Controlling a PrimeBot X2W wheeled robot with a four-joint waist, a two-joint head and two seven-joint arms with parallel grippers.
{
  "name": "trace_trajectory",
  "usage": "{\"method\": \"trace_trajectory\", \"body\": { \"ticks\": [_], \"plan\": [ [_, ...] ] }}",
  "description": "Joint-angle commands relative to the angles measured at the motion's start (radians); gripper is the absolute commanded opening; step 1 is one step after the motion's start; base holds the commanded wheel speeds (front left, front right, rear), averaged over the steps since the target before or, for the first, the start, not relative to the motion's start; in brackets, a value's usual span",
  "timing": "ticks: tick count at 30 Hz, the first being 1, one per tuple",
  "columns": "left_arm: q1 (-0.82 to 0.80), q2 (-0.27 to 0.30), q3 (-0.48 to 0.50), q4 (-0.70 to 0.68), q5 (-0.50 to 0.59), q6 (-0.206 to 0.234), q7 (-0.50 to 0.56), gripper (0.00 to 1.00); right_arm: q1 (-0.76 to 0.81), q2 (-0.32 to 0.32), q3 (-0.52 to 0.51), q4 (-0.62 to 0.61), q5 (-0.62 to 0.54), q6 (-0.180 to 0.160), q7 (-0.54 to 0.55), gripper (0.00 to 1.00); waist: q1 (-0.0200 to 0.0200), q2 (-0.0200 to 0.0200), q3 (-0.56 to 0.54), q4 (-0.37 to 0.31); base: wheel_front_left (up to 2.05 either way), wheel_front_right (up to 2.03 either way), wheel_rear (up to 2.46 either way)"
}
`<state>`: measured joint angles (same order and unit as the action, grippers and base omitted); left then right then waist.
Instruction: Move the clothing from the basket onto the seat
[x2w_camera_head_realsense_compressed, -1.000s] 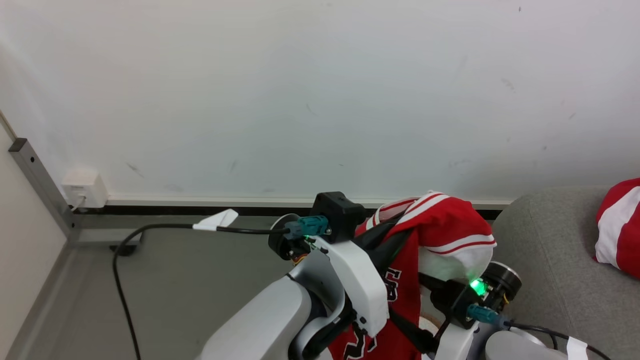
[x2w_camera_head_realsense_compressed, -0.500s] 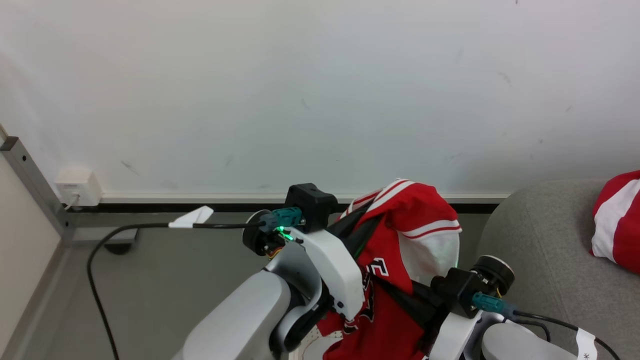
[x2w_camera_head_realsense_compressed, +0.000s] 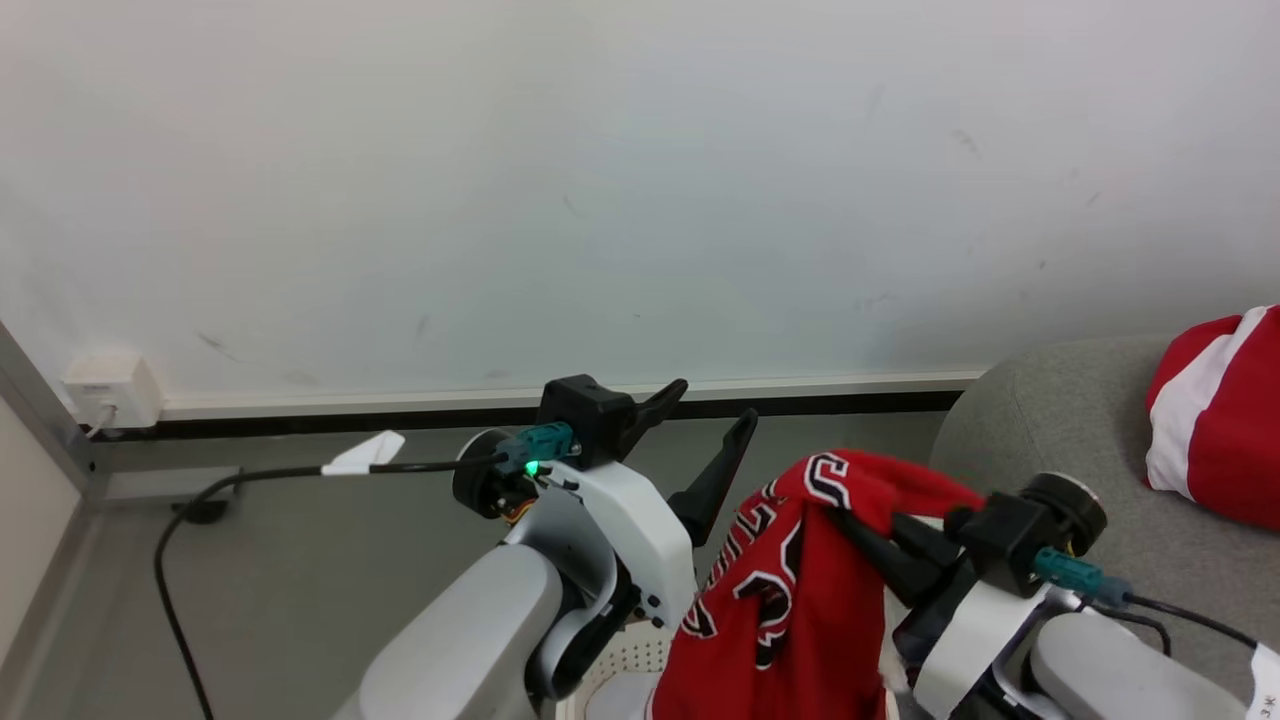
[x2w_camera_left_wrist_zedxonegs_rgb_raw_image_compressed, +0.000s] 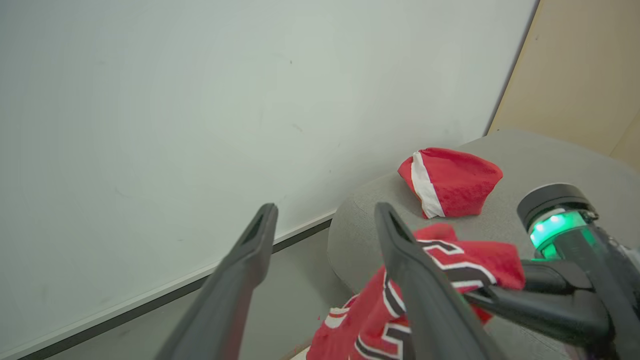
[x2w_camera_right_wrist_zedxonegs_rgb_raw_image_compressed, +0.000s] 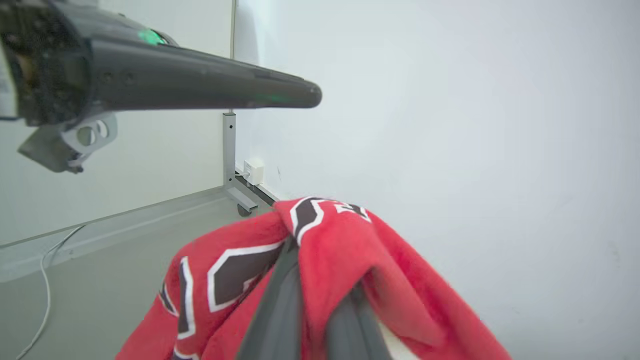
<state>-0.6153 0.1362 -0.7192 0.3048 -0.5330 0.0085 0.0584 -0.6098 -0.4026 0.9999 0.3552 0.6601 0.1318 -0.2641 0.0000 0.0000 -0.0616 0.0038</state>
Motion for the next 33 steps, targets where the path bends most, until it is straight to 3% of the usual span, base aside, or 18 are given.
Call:
{"method": "trace_trajectory", "body": {
  "ticks": [1, 22, 33],
  "plan": [
    [-0.008, 0.0, 0.0, 0.006, 0.003, -0.001, -0.008, 1.0, 0.013, -0.014, -0.024, -0.004, -0.012, -0.002, 0.0, 0.0, 0.0, 0.0, 0.001, -0.003, 0.0, 0.0, 0.0],
    [0.05, -0.006, -0.042, 0.036, -0.004, -0.021, -0.073, 1.0, 0.044, -0.124, -0.224, -0.053, -0.055, -0.002, 0.0, 0.0, 0.0, 0.0, 0.009, -0.088, 0.0, 0.0, 0.0],
    [0.065, -0.018, -0.066, -0.002, -0.012, -0.022, -0.091, 1.0, 0.061, -0.174, -0.287, -0.076, -0.063, -0.002, 0.0, 0.0, 0.0, 0.0, 0.022, -0.212, 0.0, 0.0, 0.0]
  ]
}}
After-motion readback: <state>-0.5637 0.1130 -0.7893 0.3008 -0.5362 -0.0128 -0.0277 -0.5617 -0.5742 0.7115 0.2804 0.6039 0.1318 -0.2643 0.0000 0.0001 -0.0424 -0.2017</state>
